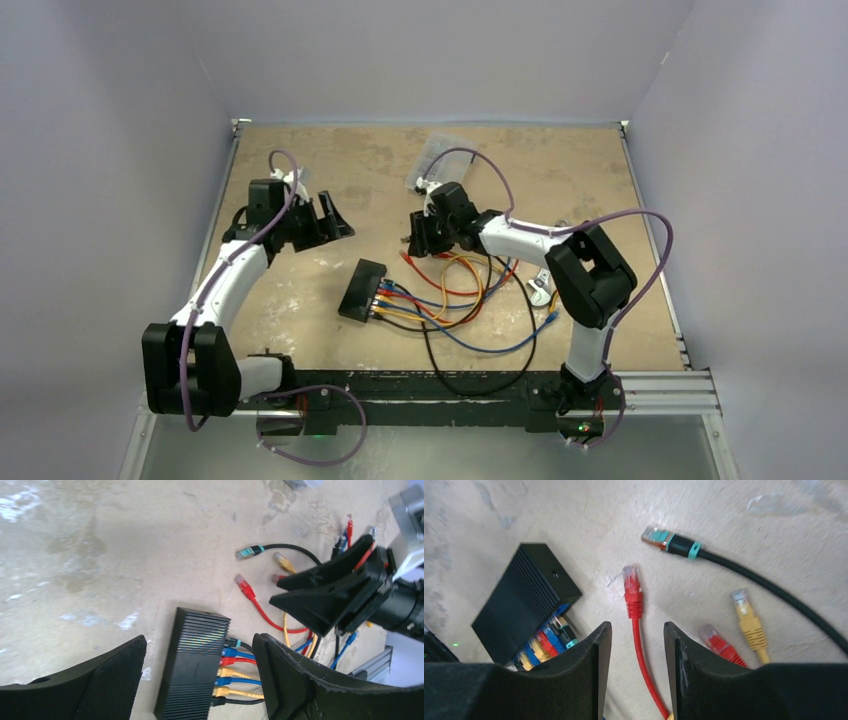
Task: Pull the plug from the switch port
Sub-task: Pick up the connector from the center of the board.
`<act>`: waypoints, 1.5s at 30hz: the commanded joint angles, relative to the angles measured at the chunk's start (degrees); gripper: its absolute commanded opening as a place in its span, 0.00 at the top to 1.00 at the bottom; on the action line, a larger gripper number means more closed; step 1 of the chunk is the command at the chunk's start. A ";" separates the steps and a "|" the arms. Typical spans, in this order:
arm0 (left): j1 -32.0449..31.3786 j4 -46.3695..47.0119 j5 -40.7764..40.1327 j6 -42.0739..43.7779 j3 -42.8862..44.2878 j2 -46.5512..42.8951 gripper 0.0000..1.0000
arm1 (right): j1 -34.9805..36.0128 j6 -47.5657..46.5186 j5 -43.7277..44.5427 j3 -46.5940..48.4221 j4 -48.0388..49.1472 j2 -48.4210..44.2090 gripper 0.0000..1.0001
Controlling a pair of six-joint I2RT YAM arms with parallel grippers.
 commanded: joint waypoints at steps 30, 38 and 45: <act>3.53 -5.52 -5.27 10.51 4.22 0.81 0.21 | 14.21 -2.58 26.60 7.56 -13.26 6.04 1.00; 3.53 -5.15 -4.87 10.31 3.97 0.95 0.21 | 13.73 -0.94 20.97 9.71 -13.66 2.70 1.00; 3.53 -4.97 -4.36 10.34 3.78 1.72 0.21 | 11.64 0.92 14.12 11.47 -11.86 -2.14 1.00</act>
